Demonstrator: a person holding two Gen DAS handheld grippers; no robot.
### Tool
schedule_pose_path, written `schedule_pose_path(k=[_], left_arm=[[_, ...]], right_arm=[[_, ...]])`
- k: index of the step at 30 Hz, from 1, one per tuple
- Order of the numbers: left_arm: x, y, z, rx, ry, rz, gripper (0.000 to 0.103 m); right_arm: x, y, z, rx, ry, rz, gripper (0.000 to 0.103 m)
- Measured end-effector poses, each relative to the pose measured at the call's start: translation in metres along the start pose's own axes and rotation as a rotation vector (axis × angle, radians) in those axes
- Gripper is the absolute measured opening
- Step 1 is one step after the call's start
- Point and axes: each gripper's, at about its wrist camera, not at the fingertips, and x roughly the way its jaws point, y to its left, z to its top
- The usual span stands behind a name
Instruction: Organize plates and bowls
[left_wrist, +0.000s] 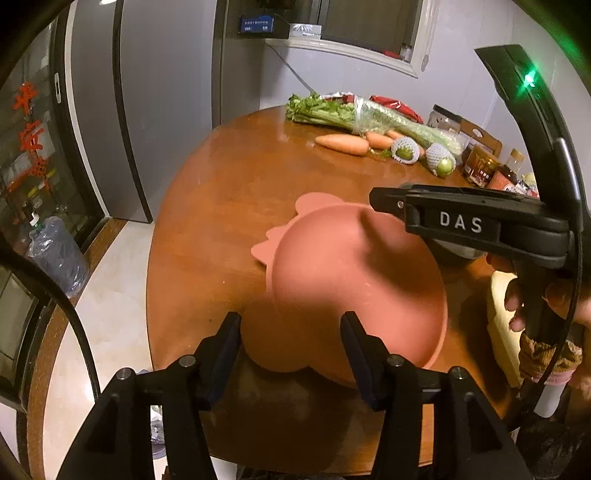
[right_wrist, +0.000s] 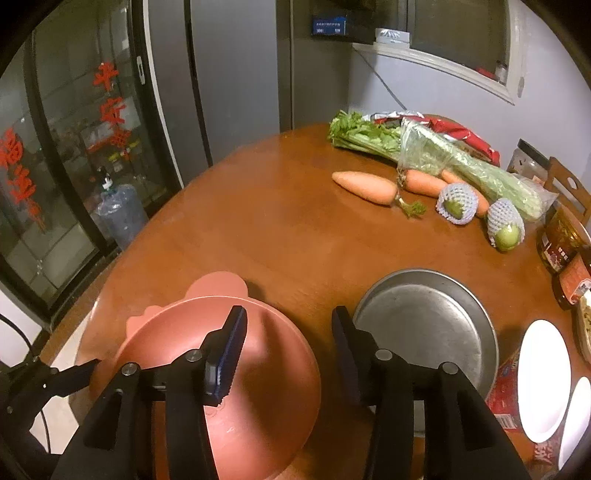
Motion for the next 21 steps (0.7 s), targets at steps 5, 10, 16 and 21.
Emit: schedule_pose_path(k=[5,10,16,21], left_arm=[[-0.011,-0.004,0.001,0.005,-0.029,-0.002,0.058],[-0.024,-0.009,0.001,0.016,-0.056,-0.003,0.059],[-0.038,-0.017,0.0,0.022,-0.09,0.009,0.064],[-0.051,-0.025,-0.001,0.035,-0.112,0.013,0.064]], right_arm=[[-0.018,-0.002,-0.001,0.007,-0.032,0.006,0.053],[-0.042,-0.004,-0.005,0.012,-0.072,-0.002,0.055],[-0.069,-0.01,-0.011,0.026,-0.116,-0.013,0.056],[-0.091,-0.016,-0.02,0.031,-0.148,-0.036,0.059]])
